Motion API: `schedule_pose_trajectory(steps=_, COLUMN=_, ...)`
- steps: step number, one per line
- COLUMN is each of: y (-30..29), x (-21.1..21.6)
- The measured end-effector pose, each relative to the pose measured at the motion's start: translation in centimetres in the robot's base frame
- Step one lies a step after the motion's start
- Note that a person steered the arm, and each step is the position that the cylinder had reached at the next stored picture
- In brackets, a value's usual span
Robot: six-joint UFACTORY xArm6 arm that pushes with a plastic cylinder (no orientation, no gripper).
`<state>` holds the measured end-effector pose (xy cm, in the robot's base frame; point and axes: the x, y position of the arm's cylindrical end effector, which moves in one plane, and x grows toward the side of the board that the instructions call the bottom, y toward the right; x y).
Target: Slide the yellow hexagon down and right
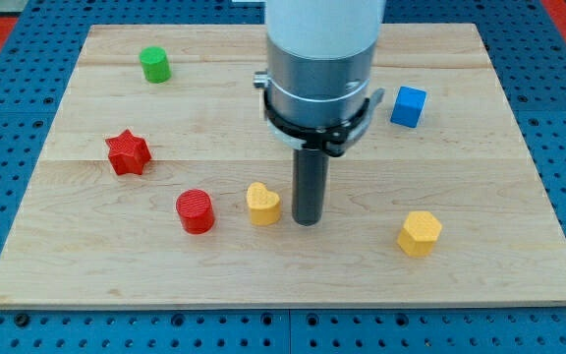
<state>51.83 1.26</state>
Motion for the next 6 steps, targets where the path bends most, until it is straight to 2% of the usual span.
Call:
schedule_pose_trajectory(steps=2, y=-6.3, x=-5.2)
schedule_pose_trajectory(steps=3, y=-8.4, x=-5.8)
schedule_pose_trajectory(steps=4, y=-1.4, x=-5.2)
schedule_pose_trajectory(steps=5, y=6.3, x=-0.6)
schedule_pose_trajectory(steps=6, y=13.6, x=1.5)
